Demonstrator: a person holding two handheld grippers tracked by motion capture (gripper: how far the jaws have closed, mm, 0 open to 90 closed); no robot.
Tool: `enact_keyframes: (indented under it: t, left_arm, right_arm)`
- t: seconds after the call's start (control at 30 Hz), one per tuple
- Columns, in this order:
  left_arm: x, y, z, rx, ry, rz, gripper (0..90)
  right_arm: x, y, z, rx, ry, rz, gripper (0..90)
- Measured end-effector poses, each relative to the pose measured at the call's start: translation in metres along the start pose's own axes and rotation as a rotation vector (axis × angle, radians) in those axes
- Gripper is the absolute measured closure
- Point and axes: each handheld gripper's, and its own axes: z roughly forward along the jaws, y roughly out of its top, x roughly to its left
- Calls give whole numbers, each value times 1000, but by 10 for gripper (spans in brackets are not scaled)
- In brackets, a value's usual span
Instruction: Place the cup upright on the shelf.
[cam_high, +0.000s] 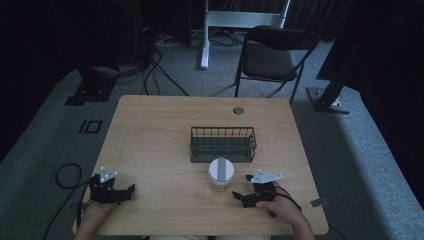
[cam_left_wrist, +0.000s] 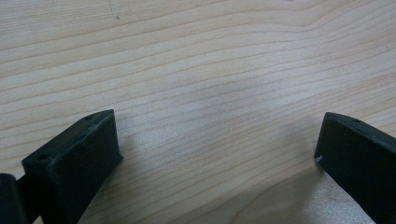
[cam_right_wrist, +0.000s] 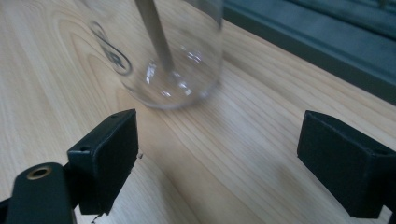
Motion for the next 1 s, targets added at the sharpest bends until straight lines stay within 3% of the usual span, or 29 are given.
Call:
enact_keyframes:
  t: [0.6,1.0]
  left_arm:
    - [0,0,0,0,0,0,1]
    - [0,0,0,0,0,-2,1]
  right_arm:
    - [19,17,18,-27,56,-28,121]
    - [26,24,25,-82,64,-47,121]
